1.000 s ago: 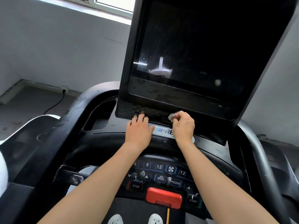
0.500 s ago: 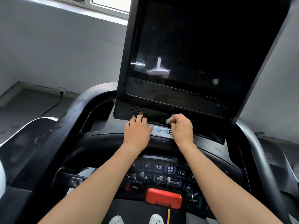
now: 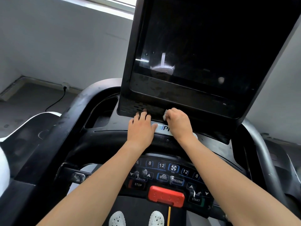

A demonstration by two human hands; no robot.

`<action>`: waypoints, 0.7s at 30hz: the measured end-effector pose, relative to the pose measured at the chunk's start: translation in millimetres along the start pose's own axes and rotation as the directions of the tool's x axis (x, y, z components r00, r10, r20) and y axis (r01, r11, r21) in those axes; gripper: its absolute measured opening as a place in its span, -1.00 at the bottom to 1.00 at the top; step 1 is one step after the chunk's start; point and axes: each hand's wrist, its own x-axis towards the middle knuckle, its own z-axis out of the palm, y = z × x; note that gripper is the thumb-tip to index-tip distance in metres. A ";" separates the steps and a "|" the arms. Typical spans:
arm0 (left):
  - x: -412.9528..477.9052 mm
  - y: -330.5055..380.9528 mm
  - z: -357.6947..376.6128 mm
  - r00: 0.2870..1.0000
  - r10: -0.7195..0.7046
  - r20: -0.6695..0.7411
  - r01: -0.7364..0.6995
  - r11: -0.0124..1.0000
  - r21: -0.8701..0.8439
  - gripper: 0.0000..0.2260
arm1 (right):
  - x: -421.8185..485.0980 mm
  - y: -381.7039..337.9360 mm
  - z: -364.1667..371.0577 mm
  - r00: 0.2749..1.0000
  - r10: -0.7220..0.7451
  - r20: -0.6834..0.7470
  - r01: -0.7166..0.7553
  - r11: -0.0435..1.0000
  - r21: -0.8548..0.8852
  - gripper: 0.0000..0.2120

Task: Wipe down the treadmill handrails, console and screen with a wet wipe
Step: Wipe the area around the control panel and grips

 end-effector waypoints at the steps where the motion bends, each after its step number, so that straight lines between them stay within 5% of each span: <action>1: -0.1 0.5 -0.4 1.000 -0.003 0.003 0.003 1.000 -0.002 -0.50 | 0.0 2.1 -1.0 1.000 -0.030 0.001 0.030 0.999 -0.015 -0.80; 9: -0.4 3.6 0.1 1.000 0.006 0.025 -0.006 1.000 0.021 -0.52 | -24.4 47.3 -12.0 0.998 0.004 -0.064 -0.008 0.998 -0.061 -0.81; 17: -0.5 8.0 -0.5 0.999 -0.010 0.041 0.008 0.999 0.051 -0.50 | -1.2 22.1 -2.9 0.971 -0.237 0.014 0.237 0.965 -0.115 -0.73; 21: -0.7 8.1 -0.9 0.999 -0.009 0.042 0.007 0.999 0.041 -0.51 | -12.2 41.2 -11.5 0.975 -0.221 0.003 0.218 0.956 -0.197 -0.81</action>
